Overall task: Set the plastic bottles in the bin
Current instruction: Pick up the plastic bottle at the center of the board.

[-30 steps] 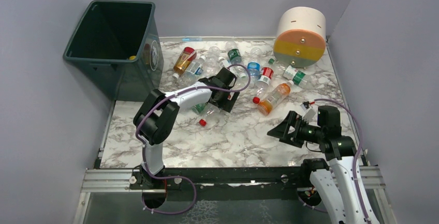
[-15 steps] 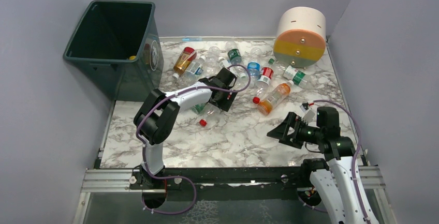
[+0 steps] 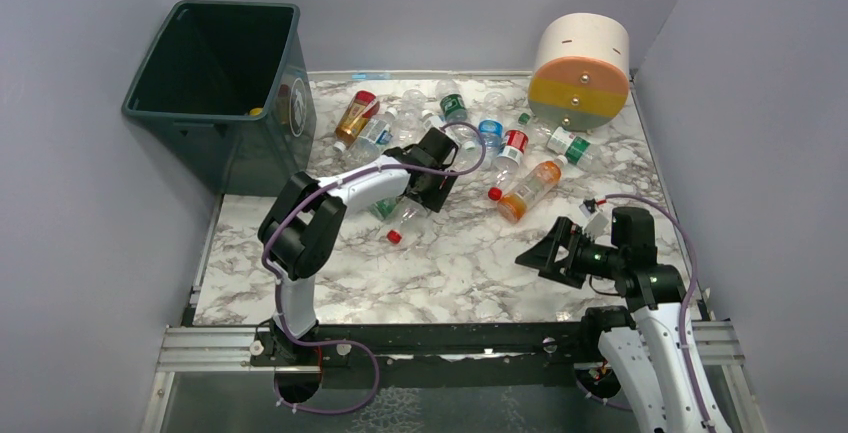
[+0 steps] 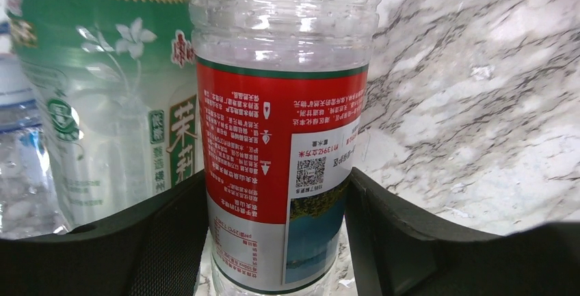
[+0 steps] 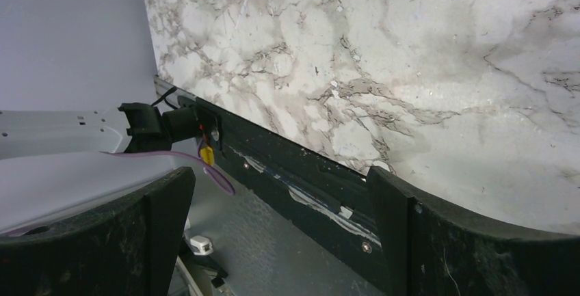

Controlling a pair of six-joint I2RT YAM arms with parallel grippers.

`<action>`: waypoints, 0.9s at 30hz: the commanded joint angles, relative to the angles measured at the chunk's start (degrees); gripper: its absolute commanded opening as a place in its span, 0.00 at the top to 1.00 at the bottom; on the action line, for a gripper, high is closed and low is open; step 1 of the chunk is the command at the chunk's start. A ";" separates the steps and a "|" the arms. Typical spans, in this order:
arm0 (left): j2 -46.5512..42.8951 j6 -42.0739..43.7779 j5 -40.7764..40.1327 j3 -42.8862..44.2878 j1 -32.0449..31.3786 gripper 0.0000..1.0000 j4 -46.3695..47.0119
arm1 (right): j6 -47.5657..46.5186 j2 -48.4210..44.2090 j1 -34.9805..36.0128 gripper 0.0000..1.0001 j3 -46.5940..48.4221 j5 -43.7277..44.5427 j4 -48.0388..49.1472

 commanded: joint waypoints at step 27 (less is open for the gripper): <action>-5.71 1.80 -3.60 21.25 -0.32 0.31 -10.25 | 0.42 -3.06 0.22 0.00 0.03 -1.09 -1.26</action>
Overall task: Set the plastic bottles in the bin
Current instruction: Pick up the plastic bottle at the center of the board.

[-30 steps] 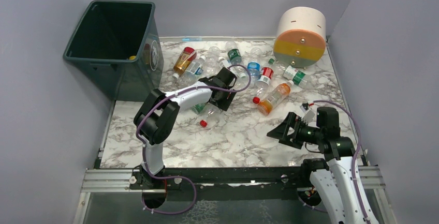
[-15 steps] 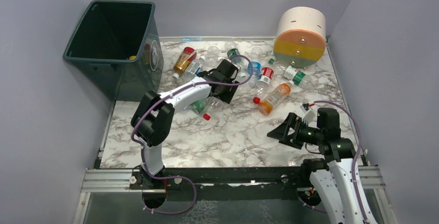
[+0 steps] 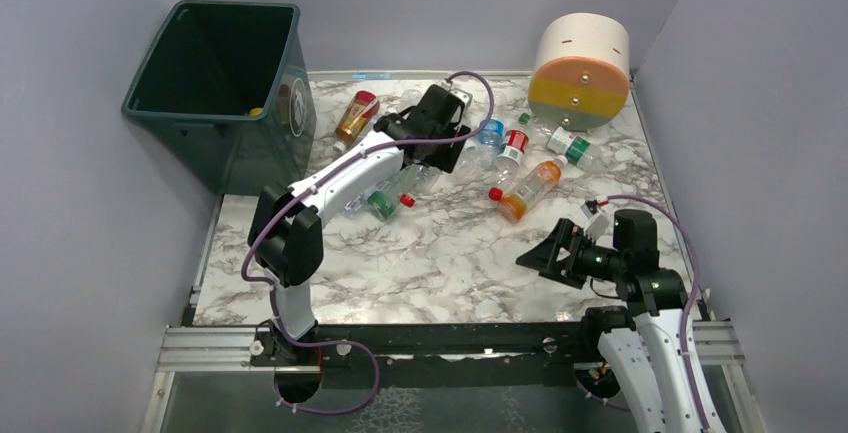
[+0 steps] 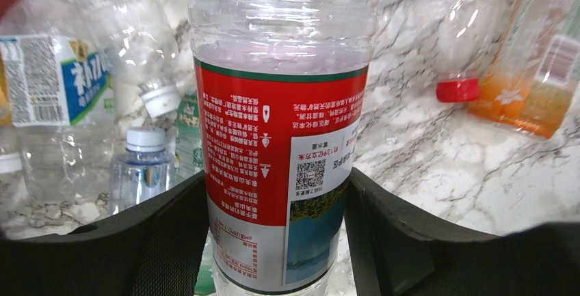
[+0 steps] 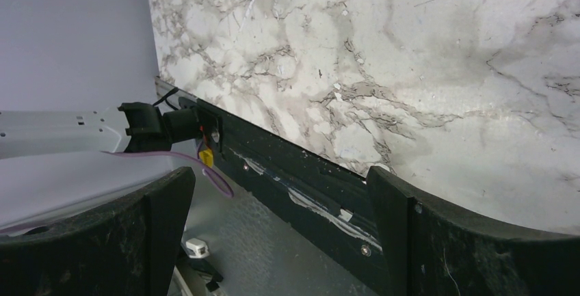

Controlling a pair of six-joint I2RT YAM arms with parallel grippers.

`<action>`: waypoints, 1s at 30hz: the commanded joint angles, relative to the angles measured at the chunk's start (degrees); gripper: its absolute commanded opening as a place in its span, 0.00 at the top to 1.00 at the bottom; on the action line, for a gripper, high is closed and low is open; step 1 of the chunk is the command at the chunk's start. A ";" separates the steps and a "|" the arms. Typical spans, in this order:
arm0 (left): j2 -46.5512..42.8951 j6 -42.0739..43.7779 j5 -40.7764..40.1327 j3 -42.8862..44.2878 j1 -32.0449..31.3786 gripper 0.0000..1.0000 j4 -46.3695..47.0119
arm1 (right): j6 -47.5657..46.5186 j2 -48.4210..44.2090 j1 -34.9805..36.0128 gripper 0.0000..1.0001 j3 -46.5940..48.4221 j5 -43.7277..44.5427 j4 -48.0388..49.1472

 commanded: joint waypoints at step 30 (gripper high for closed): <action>-2.02 3.82 -0.80 29.55 10.07 0.31 -10.61 | 0.67 -2.30 0.22 0.00 0.24 -1.46 -2.79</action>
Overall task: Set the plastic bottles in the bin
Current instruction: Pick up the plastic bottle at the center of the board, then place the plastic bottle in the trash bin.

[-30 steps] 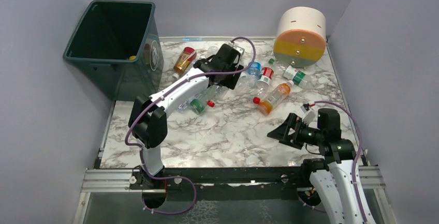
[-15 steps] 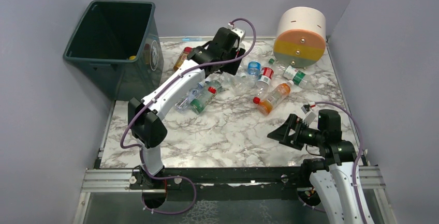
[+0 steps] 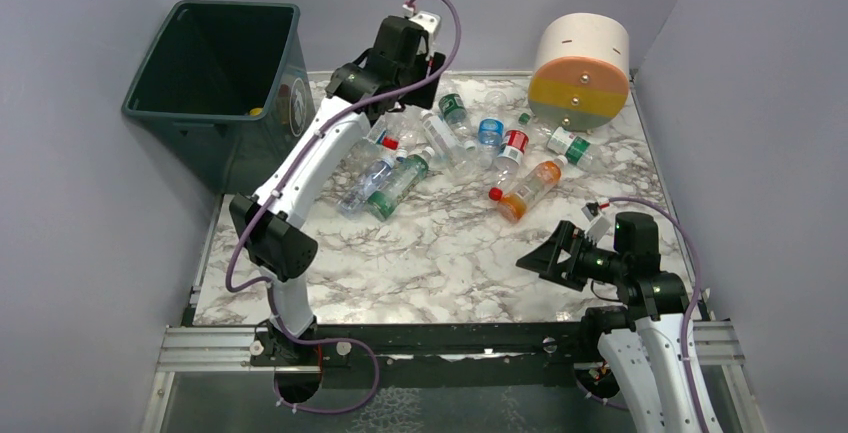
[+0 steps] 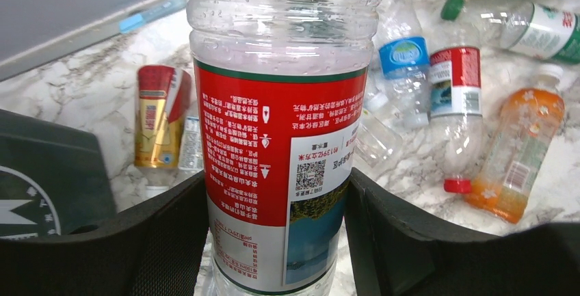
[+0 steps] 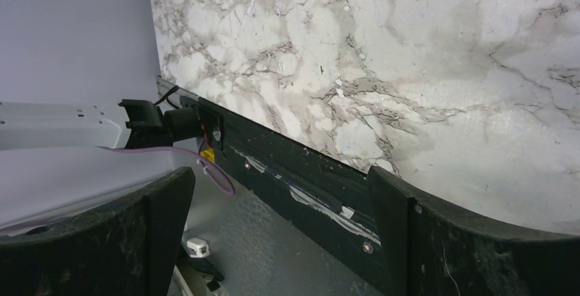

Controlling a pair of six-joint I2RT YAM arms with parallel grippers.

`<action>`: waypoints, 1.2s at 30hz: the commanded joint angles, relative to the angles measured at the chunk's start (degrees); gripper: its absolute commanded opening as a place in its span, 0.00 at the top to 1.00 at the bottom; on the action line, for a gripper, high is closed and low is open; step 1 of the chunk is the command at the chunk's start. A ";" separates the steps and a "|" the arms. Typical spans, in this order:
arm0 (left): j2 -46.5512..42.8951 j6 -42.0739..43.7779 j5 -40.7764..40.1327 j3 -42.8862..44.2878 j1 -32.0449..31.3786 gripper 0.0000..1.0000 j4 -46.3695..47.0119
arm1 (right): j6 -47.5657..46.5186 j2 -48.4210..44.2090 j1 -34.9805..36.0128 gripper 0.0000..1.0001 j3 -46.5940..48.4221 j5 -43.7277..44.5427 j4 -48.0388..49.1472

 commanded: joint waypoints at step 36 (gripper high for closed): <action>-11.11 -3.64 13.29 15.86 30.34 0.31 9.49 | -0.98 -3.29 0.22 0.01 1.73 -1.35 -8.94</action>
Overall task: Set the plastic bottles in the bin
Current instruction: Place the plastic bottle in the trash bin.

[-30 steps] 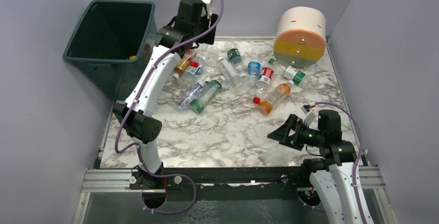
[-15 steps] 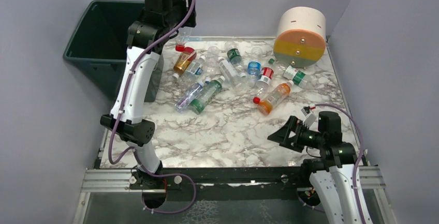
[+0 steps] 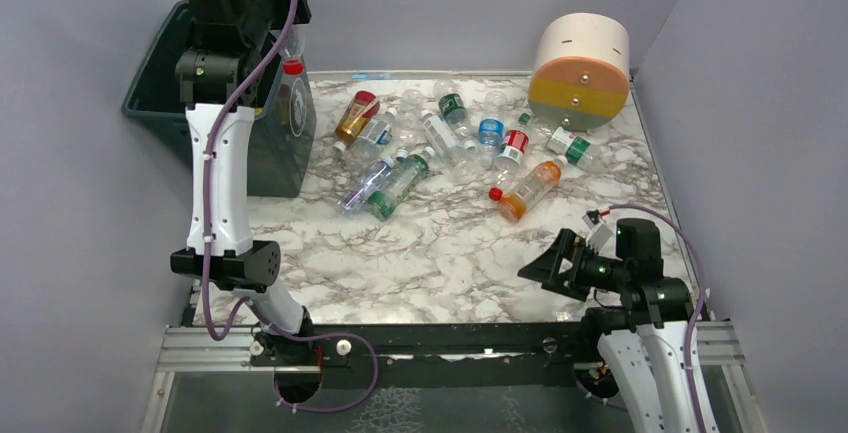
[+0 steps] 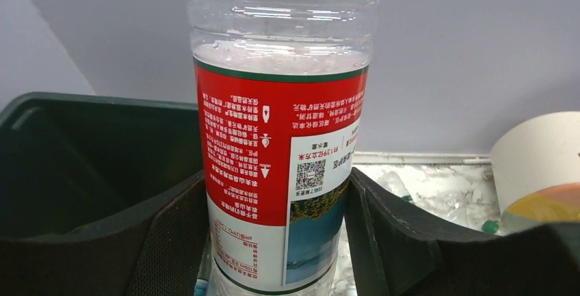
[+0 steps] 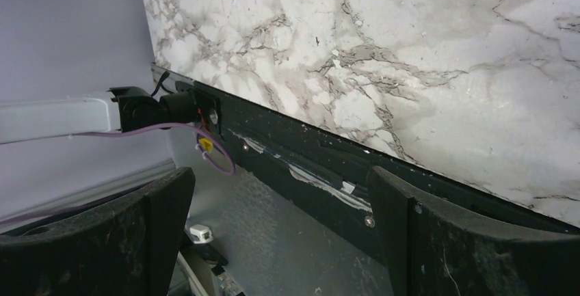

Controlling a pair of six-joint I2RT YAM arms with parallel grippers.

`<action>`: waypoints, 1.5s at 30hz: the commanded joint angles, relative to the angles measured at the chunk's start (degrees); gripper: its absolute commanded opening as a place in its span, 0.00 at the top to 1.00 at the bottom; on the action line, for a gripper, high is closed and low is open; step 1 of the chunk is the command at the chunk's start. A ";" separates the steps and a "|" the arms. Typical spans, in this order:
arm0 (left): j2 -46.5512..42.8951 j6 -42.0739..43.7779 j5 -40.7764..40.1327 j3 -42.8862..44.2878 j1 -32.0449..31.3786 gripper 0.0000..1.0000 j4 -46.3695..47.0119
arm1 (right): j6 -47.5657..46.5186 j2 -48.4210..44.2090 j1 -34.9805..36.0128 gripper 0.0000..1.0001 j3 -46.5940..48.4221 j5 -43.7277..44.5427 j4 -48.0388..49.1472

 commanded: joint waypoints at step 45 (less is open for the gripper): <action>-3.15 -7.44 5.34 -26.77 18.98 0.30 19.67 | 1.91 -2.25 0.22 0.00 -5.38 -2.93 0.47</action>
